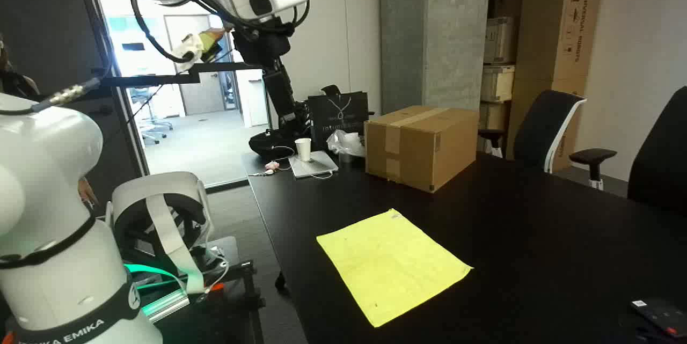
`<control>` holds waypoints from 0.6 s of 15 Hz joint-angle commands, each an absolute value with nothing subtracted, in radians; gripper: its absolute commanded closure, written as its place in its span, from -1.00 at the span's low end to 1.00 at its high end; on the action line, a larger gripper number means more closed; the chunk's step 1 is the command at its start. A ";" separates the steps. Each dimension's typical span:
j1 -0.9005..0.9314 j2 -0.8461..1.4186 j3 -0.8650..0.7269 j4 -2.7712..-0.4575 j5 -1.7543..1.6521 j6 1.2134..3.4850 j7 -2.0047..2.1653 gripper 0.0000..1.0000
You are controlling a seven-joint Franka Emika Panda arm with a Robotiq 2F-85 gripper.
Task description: Fold the towel on the table
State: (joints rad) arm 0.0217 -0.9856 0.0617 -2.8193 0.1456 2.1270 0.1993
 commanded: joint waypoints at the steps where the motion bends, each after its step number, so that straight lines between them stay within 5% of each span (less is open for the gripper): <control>1: 0.017 -0.983 0.066 -2.826 0.150 2.118 0.195 -1.00; 9: 0.021 -0.934 0.067 -2.825 0.151 2.124 0.189 -1.00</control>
State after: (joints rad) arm 0.0217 -0.9656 0.0617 -2.8288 0.1453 2.1085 0.1992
